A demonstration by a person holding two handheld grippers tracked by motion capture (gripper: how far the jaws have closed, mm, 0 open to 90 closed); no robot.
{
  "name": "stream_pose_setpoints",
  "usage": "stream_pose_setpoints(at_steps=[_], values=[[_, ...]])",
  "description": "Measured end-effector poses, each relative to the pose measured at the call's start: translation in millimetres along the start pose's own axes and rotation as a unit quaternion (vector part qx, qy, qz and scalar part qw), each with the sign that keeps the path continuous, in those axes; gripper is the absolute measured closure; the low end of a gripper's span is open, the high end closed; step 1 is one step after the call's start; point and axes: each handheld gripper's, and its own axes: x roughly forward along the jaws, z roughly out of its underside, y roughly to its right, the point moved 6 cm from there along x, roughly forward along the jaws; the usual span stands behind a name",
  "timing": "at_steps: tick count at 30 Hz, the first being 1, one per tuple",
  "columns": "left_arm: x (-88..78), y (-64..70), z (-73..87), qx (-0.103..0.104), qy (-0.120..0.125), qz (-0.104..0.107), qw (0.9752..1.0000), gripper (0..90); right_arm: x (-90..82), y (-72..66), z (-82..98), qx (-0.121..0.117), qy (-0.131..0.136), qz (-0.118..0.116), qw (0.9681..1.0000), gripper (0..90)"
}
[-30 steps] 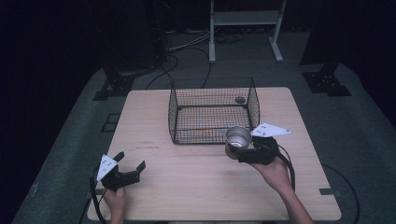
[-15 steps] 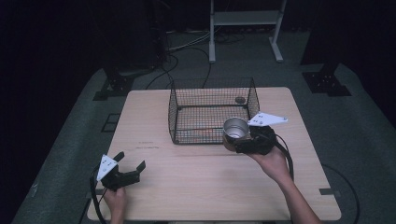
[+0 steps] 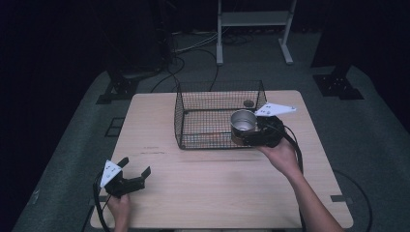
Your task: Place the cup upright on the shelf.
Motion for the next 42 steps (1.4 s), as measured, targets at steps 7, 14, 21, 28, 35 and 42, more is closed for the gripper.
stream_pose_setpoints(at_steps=[7, 14, 21, 28, 35, 42], values=[[-0.1, -0.2, 0.0, 0.001, 0.000, 0.000, 1.0000, 0.0, 6.7, 3.9, -12.2, -0.001, -0.004, 0.003, 1.0000, 18.1], [-0.2, -0.2, 0.1, 0.000, -0.001, 0.001, 1.0000, 0.0, 11.7, 7.4, -22.3, 0.000, -0.008, 0.003, 1.0000, 18.1], [0.0, -0.3, -0.1, 0.000, 0.001, 0.001, 1.0000, 0.0, 19.7, 9.5, -34.6, -0.011, -0.014, 0.008, 0.9998, 18.1], [-0.1, -0.4, 0.0, -0.001, 0.000, 0.001, 1.0000, 0.0, 28.3, 12.6, -45.5, -0.018, -0.023, 0.014, 0.9995, 18.1], [-0.2, -0.7, 0.1, 0.000, -0.001, 0.001, 1.0000, 0.0, 36.9, 17.7, -54.5, -0.017, -0.029, 0.019, 0.9993, 18.1], [-0.2, -0.4, -0.1, -0.001, 0.001, 0.001, 1.0000, 0.0, 45.0, 24.6, -63.9, -0.019, -0.036, 0.022, 0.9989, 18.1]])
